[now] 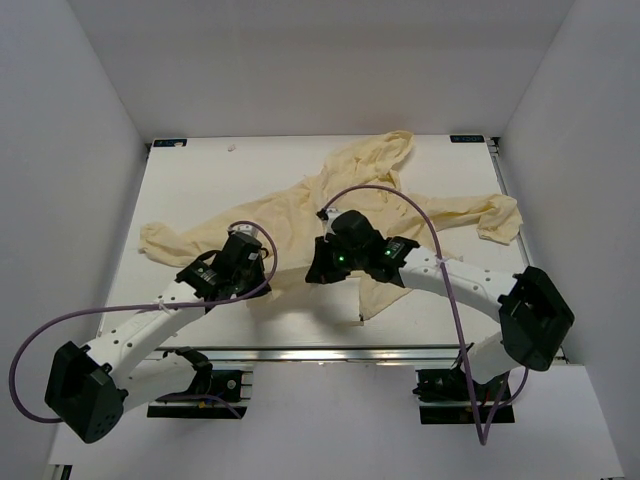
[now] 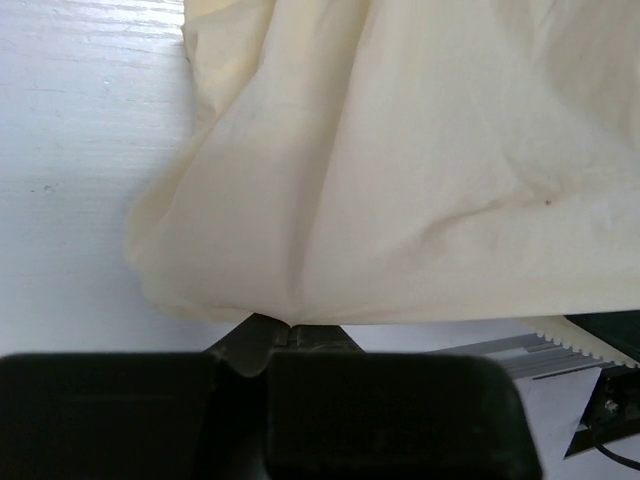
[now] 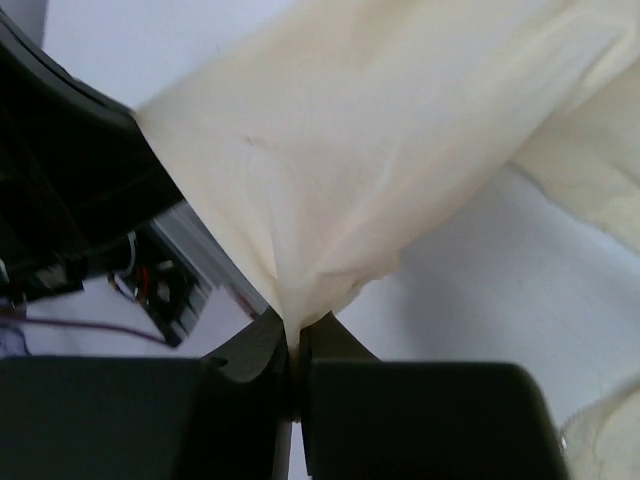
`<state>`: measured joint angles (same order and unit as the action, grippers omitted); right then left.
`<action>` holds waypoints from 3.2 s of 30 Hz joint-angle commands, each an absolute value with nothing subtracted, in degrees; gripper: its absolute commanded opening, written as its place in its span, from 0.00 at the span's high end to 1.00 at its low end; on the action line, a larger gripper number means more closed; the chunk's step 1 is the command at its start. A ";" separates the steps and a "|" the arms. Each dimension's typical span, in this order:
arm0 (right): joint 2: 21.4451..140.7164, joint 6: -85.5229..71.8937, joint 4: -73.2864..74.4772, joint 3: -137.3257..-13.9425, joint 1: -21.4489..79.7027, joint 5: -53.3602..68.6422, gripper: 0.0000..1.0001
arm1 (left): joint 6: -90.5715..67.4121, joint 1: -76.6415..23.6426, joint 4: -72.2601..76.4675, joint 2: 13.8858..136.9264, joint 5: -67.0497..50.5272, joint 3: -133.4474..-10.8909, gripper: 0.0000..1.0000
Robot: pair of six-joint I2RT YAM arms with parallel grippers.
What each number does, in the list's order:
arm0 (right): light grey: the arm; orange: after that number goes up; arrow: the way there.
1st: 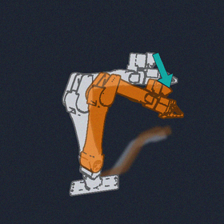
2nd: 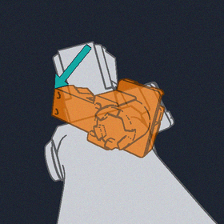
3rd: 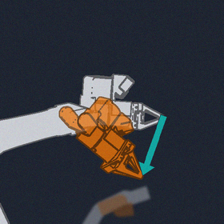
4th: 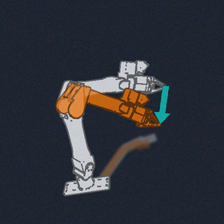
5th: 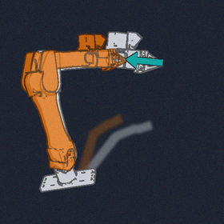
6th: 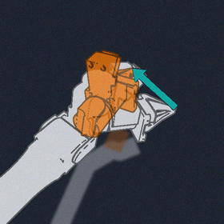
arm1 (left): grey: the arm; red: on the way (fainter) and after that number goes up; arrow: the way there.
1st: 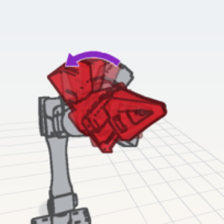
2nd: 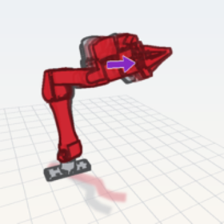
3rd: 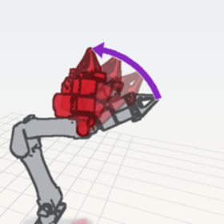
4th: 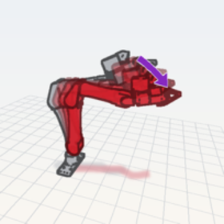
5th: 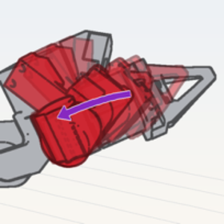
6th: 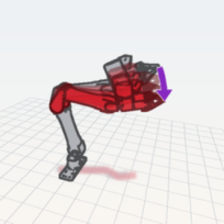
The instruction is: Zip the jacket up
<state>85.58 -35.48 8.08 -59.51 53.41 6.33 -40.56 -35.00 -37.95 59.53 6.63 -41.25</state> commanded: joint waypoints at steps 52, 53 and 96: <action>73.20 -24.53 14.43 -39.99 18.82 5.27 0.11 | -31.04 -32.70 -17.23 107.74 -13.80 -69.52 0.03; 76.00 -23.83 14.41 -40.43 17.59 5.88 0.11 | -30.59 -31.91 -17.75 108.97 -13.62 -70.30 0.03; 78.47 -18.99 33.05 -48.95 41.31 -15.29 0.11 | -32.96 -24.61 -20.91 76.30 -17.93 -50.37 0.02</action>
